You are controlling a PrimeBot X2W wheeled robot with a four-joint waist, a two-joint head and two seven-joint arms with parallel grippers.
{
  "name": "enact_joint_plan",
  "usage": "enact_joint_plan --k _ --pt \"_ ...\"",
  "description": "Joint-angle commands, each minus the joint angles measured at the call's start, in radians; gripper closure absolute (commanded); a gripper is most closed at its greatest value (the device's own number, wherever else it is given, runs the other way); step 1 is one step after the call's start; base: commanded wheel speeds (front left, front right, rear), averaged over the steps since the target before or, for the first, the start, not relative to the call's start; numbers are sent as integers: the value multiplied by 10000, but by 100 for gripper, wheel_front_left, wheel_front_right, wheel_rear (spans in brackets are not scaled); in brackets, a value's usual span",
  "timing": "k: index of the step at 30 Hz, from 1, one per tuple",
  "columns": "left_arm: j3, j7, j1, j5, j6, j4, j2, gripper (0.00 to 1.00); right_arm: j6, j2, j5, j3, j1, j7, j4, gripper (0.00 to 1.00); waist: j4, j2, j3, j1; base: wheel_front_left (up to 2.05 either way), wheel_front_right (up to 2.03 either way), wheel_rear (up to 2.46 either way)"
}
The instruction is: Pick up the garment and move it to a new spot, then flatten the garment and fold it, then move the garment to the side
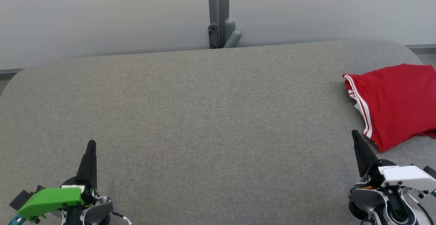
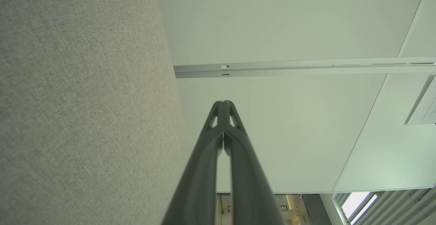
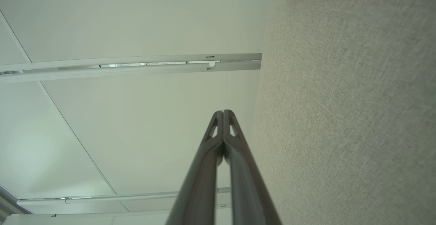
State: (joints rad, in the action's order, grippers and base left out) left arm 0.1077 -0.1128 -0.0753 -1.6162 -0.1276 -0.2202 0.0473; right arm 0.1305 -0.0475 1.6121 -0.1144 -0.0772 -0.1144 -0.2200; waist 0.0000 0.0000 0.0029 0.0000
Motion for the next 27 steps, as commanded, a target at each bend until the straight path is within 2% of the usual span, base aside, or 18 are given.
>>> enact_joint_plan --k 1,27 --pt "49 -15 -137 -4 -65 45 54 100 4 -53 68 9 -93 -56 40 100 0 0 0 0 0 0 0" --pt "49 -14 -135 -5 -65 45 55 100 4 -52 69 11 -92 -53 39 100 0 0 0 0 0 0 0"
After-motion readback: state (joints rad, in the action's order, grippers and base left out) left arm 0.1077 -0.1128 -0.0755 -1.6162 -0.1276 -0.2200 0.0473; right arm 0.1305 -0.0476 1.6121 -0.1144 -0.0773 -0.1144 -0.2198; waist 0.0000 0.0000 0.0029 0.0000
